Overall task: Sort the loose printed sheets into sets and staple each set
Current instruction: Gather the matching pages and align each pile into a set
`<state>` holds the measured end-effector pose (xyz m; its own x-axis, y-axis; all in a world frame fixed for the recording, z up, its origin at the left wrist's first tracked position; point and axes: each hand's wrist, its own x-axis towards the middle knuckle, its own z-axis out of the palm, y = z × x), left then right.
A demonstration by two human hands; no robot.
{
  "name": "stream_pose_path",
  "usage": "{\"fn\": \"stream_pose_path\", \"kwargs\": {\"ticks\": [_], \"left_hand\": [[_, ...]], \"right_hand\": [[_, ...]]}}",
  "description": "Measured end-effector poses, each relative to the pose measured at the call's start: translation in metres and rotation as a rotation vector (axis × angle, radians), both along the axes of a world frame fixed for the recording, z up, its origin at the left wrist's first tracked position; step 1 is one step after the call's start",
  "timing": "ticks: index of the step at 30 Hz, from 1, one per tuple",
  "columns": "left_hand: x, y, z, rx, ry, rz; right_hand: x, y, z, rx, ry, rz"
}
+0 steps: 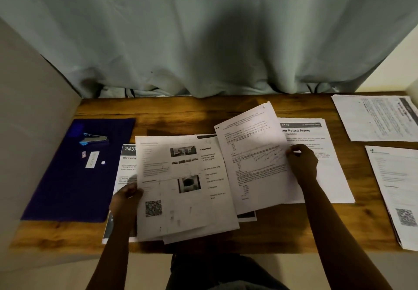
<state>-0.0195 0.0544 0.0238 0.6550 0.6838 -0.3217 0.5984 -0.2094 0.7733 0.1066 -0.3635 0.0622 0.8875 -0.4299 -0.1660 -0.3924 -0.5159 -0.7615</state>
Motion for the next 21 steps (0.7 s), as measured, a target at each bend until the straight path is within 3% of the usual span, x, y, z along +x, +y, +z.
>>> {"fn": "stream_pose_path", "kwargs": {"ticks": [5, 10, 21], "left_hand": [[-0.005, 0.027, 0.001, -0.247, 0.083, 0.043], [-0.005, 0.028, 0.006, -0.214, 0.134, -0.005], [-0.002, 0.002, -0.003, -0.288, -0.042, -0.041]], "right_hand": [[0.007, -0.002, 0.008, -0.035, 0.026, 0.034], [0.003, 0.018, 0.003, -0.024, 0.026, 0.087], [-0.029, 0.114, -0.029, 0.148, 0.137, 0.152]]}}
